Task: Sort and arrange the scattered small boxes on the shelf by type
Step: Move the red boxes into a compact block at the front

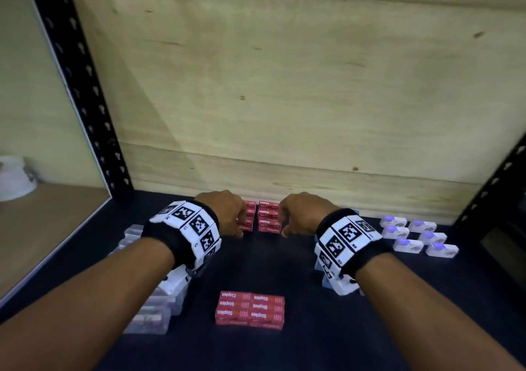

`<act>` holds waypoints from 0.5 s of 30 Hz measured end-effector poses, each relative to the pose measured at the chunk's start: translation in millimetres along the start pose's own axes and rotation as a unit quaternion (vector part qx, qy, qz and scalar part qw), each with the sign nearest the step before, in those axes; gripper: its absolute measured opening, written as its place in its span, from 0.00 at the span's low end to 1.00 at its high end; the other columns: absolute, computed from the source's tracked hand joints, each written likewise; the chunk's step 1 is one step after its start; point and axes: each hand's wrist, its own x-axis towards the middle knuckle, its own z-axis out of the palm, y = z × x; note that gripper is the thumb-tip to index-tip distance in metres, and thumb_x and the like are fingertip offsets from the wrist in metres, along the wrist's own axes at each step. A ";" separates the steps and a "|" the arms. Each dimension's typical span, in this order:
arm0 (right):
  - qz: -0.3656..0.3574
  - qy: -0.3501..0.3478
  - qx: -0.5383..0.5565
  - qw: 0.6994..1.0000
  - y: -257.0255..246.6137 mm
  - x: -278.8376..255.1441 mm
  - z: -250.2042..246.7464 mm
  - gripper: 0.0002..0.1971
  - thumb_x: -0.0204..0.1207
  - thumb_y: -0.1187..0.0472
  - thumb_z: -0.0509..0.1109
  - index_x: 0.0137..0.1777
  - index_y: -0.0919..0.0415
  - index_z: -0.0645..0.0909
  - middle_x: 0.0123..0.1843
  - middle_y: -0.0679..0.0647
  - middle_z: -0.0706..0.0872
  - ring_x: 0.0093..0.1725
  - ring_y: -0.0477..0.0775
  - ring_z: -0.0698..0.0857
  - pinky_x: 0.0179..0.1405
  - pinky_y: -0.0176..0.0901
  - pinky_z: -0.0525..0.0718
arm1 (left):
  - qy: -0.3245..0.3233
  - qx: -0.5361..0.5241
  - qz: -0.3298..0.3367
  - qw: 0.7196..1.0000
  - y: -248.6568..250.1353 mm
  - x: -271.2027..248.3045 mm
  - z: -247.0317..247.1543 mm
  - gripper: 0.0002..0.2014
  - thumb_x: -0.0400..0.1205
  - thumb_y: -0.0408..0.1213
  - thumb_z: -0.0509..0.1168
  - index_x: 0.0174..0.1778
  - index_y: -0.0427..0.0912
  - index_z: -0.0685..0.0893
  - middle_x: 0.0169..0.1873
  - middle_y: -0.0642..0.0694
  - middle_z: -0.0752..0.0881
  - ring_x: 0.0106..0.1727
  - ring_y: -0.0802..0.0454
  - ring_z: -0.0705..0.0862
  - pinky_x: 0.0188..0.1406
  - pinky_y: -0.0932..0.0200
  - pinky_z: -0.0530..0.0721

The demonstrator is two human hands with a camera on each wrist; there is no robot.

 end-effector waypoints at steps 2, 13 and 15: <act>0.007 0.005 -0.012 1.000 2.3 13.9 1.4 0.14 0.73 0.57 0.79 0.58 0.56 0.86 0.55 0.52 0.88 0.54 0.56 0.87 0.54 0.50 0.86 | -0.003 0.014 -0.004 1.000 -2.1 15.1 -3.3 0.18 0.76 0.51 0.73 0.59 0.52 0.81 0.51 0.54 0.82 0.51 0.51 0.82 0.44 0.58 0.78; 0.009 -0.046 -0.067 0.997 1.0 60.9 3.6 0.11 0.69 0.60 0.82 0.49 0.61 0.88 0.45 0.56 0.90 0.46 0.58 0.89 0.52 0.54 0.90 | -0.050 0.133 0.018 0.990 -0.2 64.5 -12.1 0.12 0.72 0.35 0.75 0.50 0.43 0.88 0.48 0.43 0.88 0.44 0.44 0.87 0.40 0.55 0.86; 0.008 -0.042 -0.069 0.997 1.6 63.8 4.7 0.10 0.69 0.61 0.81 0.48 0.61 0.88 0.44 0.56 0.90 0.45 0.58 0.89 0.51 0.53 0.90 | -0.062 0.143 0.017 0.988 2.0 68.6 -10.4 0.12 0.73 0.34 0.74 0.52 0.41 0.88 0.49 0.43 0.88 0.45 0.43 0.87 0.40 0.54 0.84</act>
